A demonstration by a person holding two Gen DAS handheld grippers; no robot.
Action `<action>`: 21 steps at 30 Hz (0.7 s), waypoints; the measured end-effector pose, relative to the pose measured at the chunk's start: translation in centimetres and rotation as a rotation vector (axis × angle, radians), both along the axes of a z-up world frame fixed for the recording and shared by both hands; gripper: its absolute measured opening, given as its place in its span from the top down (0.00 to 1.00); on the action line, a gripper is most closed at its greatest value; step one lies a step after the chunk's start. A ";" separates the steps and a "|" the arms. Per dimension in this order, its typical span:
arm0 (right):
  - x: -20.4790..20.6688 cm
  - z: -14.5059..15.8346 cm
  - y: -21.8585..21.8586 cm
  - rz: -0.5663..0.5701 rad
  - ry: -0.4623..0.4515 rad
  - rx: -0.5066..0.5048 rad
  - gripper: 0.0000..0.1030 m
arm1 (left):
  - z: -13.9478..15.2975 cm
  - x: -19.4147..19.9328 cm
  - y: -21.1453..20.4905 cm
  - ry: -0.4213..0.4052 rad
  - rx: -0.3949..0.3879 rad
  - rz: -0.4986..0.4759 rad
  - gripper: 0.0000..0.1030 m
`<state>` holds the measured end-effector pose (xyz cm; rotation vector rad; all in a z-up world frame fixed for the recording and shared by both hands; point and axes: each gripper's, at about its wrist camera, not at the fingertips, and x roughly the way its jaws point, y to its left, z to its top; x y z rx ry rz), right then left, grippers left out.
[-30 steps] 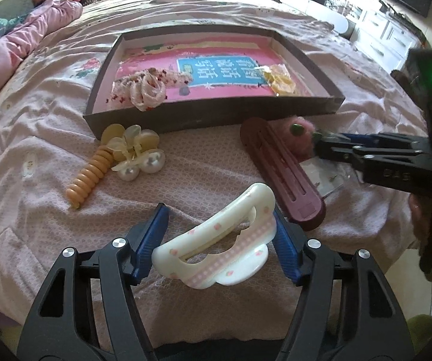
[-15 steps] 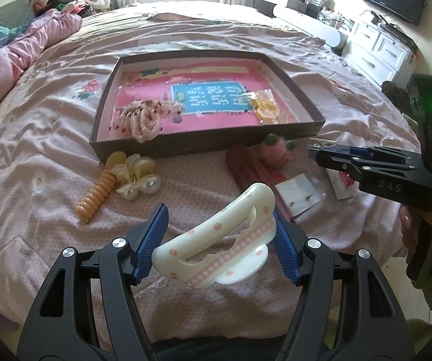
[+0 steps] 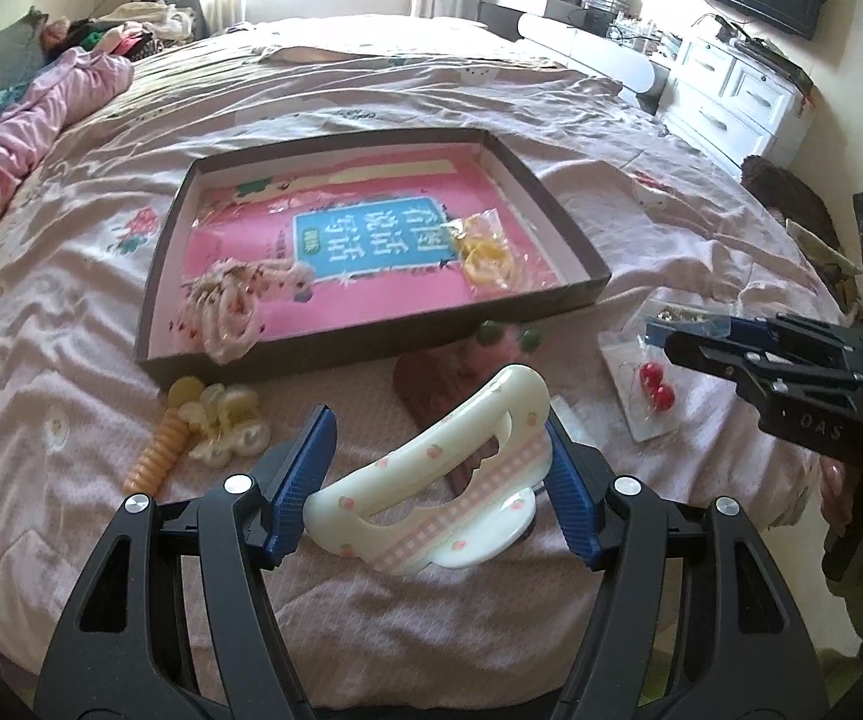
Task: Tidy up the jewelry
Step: 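Carry the claw clip into the tray with the left gripper while the right gripper places the blue box there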
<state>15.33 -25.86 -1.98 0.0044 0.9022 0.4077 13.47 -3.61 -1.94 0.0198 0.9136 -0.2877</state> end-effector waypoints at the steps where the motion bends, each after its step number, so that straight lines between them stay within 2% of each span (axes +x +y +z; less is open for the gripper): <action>1: 0.0 0.1 -0.1 -0.002 -0.002 -0.001 0.65 | 0.2 0.2 -0.1 -0.005 -0.004 0.001 0.44; 10: 0.0 1.3 -0.2 -0.002 -0.046 -0.020 0.66 | 1.0 1.8 -0.6 -0.016 -0.001 -0.009 0.44; 13: 0.0 1.9 0.2 0.011 -0.092 -0.072 0.66 | 1.2 2.7 -0.7 -0.019 0.013 -0.004 0.44; 21: 1.4 2.6 0.3 0.016 -0.092 -0.044 0.66 | 2.4 4.9 -0.4 -0.055 0.007 0.014 0.44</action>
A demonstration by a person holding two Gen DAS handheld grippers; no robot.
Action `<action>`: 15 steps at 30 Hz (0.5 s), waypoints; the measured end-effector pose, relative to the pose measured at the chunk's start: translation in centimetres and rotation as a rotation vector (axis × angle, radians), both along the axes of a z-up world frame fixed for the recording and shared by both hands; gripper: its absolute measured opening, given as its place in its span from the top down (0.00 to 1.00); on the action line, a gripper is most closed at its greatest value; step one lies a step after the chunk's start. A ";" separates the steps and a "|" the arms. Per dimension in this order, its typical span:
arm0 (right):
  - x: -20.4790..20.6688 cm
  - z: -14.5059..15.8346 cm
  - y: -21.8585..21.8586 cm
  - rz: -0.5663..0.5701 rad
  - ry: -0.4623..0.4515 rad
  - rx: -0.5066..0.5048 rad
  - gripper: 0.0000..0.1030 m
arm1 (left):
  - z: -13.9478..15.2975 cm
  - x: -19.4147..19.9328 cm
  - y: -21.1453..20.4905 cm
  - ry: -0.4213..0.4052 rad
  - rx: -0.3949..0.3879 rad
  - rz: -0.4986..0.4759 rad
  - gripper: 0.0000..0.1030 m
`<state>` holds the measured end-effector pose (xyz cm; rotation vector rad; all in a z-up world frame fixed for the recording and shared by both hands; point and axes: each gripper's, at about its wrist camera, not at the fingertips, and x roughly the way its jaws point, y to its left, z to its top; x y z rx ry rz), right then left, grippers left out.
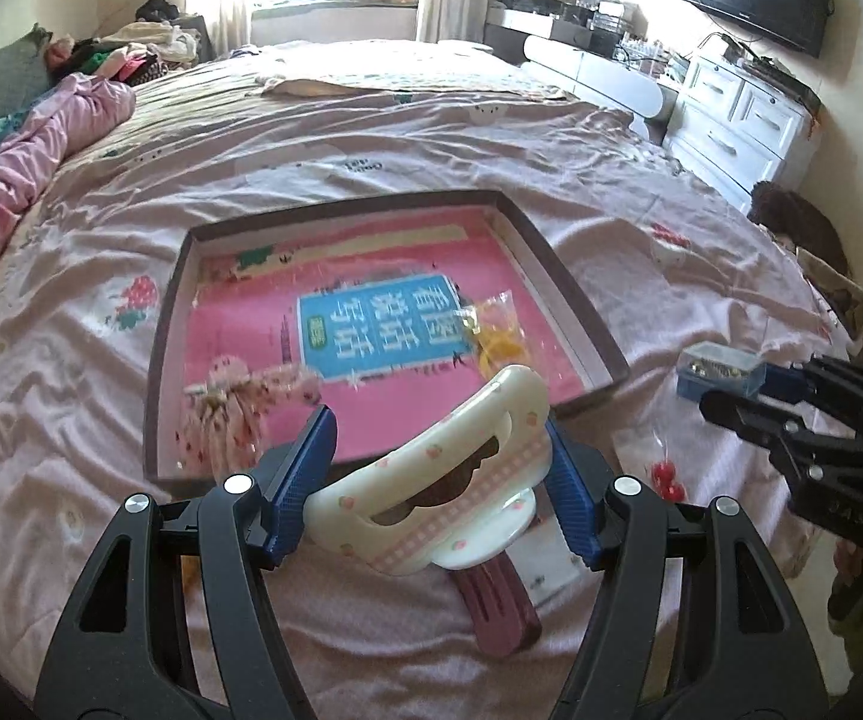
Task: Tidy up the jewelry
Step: 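Carry the claw clip into the tray with the left gripper while the right gripper places the blue box there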
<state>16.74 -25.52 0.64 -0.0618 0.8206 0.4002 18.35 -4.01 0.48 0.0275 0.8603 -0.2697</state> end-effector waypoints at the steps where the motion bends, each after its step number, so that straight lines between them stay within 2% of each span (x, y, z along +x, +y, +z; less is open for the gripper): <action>1: 0.2 0.1 0.1 0.002 -0.004 0.001 0.66 | 0.1 0.4 0.0 -0.004 0.004 0.001 0.44; 9: 1.6 0.3 1.6 0.019 -0.007 0.009 0.66 | 0.5 2.5 0.2 -0.038 0.033 0.025 0.44; 15: 3.0 0.3 2.6 0.025 -0.003 0.026 0.66 | 0.0 4.1 0.5 -0.029 0.047 0.039 0.44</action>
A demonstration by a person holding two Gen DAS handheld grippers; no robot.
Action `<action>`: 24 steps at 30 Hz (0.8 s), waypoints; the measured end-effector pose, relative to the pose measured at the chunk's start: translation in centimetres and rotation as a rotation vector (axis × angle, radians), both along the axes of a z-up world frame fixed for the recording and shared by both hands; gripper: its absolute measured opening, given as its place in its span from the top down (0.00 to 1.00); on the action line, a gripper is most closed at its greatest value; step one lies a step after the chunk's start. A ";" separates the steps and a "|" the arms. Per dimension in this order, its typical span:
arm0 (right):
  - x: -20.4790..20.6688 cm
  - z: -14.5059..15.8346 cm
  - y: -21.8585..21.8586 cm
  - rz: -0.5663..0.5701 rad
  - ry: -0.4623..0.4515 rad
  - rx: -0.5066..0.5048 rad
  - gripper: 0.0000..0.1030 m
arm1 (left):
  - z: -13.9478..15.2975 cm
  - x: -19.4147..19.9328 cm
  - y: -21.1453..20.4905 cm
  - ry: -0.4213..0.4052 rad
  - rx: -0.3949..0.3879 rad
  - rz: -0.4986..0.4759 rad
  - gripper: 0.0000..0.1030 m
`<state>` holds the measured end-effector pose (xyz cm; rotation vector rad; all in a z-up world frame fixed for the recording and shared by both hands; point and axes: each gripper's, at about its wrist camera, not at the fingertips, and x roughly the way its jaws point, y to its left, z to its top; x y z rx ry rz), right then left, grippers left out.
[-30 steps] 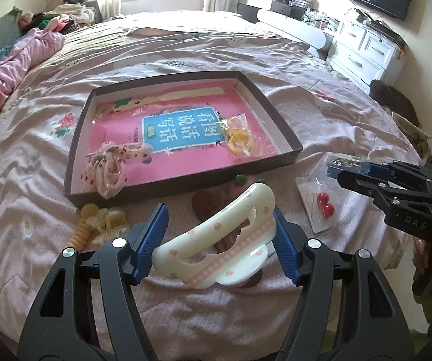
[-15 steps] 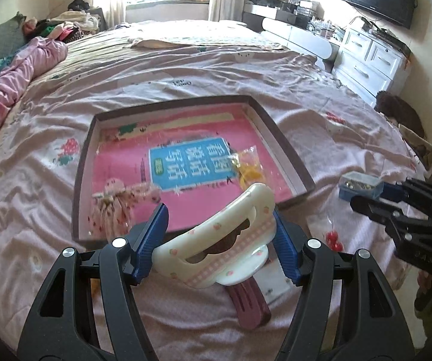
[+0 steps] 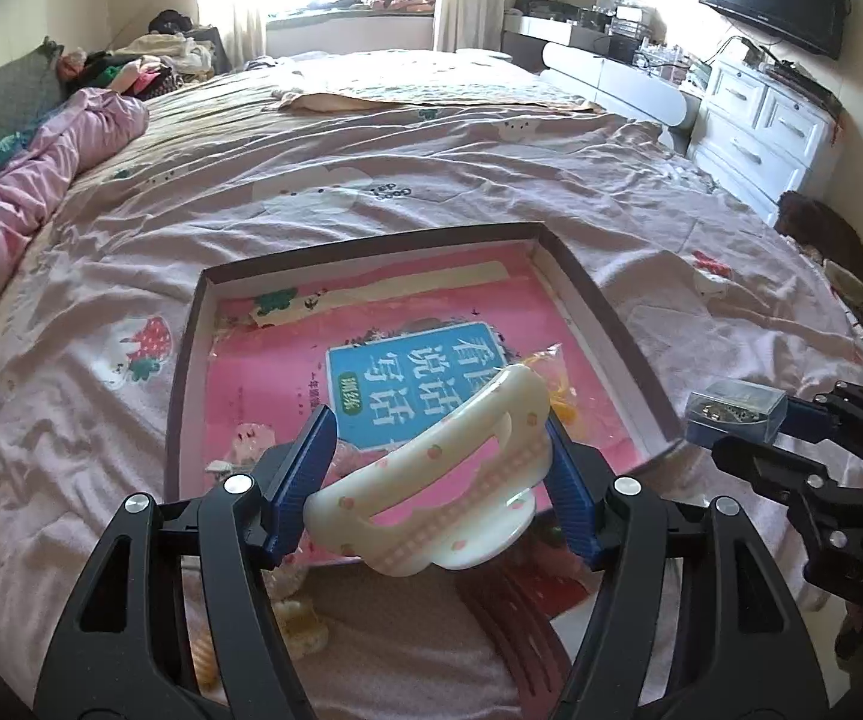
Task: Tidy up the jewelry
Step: 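Carry the claw clip into the tray with the left gripper while the right gripper places the blue box there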
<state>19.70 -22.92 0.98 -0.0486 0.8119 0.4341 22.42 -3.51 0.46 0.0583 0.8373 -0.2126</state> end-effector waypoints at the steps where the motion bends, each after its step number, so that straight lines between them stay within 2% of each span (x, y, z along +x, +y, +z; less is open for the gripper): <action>1: 0.2 0.0 0.1 0.000 0.000 0.000 0.66 | -0.1 0.2 0.1 -0.002 0.000 0.006 0.44; 12: 3.5 -2.0 1.2 -0.023 0.010 -0.036 0.69 | -1.7 2.6 0.9 0.025 -0.008 0.032 0.44; 24: 8.2 -4.0 2.4 -0.043 0.030 -0.060 0.69 | -3.7 4.2 1.2 0.070 -0.017 0.017 0.44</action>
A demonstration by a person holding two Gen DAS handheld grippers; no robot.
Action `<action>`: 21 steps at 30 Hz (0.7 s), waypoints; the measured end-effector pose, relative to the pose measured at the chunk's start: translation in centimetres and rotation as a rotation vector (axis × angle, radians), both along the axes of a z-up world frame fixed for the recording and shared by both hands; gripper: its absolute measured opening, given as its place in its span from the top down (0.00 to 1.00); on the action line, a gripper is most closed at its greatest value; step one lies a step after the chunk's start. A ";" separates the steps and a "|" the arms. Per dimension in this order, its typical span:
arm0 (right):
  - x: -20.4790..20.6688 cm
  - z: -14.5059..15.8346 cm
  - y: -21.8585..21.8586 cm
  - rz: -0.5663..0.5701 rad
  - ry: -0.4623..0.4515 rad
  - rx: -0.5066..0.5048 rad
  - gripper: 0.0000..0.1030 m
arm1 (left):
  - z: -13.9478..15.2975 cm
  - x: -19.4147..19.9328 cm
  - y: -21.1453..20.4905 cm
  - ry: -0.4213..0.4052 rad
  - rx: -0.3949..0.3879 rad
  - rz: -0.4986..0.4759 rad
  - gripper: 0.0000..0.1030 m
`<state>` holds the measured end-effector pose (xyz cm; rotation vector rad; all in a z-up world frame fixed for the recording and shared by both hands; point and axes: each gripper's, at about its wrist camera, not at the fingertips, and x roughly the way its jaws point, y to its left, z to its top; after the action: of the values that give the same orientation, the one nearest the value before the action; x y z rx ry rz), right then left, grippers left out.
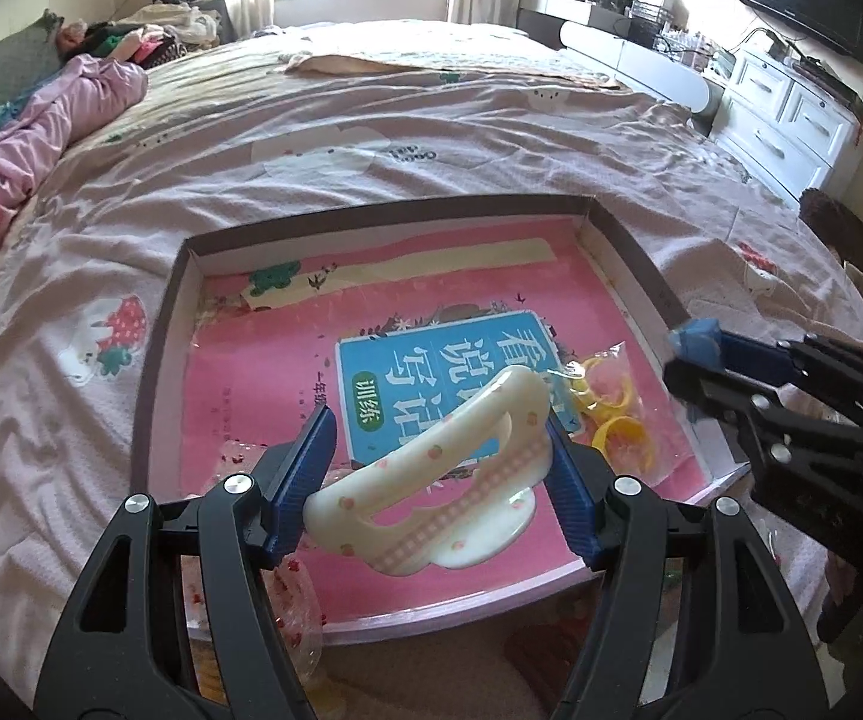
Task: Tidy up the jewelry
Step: 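Carry the claw clip into the tray with the left gripper while the right gripper places the blue box there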
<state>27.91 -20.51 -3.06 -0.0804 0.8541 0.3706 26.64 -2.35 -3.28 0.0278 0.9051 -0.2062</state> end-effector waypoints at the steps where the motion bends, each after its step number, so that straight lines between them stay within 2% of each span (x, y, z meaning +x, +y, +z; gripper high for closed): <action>1: 0.3 -0.2 0.0 -0.002 0.004 0.000 0.69 | -0.1 0.1 -0.1 0.001 -0.002 -0.004 0.44; 17: 2.3 -1.5 -0.3 -0.016 0.032 0.001 0.69 | -1.5 0.5 -0.5 0.017 -0.009 -0.022 0.44; 21: 2.3 -1.8 -0.2 -0.018 0.043 0.005 0.69 | -1.5 0.3 -0.3 0.017 -0.011 -0.020 0.37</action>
<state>30.19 -20.75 -4.82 -0.0599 0.8957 0.3583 26.95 -2.68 -4.75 0.0250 0.9208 -0.2297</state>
